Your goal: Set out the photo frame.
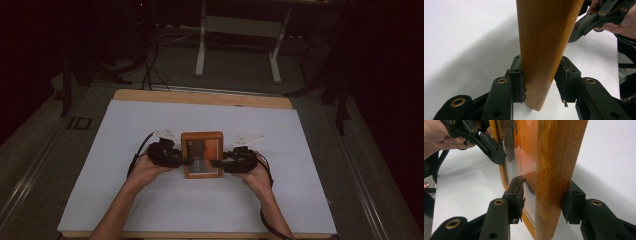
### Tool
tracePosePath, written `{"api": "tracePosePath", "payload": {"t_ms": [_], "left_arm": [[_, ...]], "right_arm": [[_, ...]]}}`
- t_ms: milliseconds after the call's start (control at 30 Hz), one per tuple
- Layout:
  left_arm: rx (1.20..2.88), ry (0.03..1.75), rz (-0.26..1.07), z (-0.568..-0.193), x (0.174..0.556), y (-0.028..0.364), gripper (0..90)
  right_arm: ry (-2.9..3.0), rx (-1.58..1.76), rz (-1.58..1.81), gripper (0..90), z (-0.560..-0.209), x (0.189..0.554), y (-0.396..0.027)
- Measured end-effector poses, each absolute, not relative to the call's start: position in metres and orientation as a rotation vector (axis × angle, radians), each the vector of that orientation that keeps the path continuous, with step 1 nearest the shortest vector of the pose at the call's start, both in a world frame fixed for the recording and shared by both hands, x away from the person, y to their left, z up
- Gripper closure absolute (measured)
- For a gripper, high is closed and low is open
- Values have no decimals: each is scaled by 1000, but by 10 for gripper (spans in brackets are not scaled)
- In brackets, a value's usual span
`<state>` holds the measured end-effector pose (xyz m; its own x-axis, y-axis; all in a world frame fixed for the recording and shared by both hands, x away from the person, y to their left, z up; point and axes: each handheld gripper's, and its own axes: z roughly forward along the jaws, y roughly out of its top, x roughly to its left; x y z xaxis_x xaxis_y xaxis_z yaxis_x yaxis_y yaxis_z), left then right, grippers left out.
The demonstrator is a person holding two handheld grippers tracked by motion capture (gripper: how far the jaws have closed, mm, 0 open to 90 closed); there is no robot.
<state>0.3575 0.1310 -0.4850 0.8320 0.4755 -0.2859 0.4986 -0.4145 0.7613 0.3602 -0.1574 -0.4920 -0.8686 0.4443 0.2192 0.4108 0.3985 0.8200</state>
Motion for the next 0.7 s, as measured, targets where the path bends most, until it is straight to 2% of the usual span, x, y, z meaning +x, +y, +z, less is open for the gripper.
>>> {"api": "tracePosePath", "payload": {"t_ms": [700], "left_arm": [[2032,784,-67,-497,371,122,590]], "right_arm": [[2598,957,1580,573,-512,371,-167]]}}
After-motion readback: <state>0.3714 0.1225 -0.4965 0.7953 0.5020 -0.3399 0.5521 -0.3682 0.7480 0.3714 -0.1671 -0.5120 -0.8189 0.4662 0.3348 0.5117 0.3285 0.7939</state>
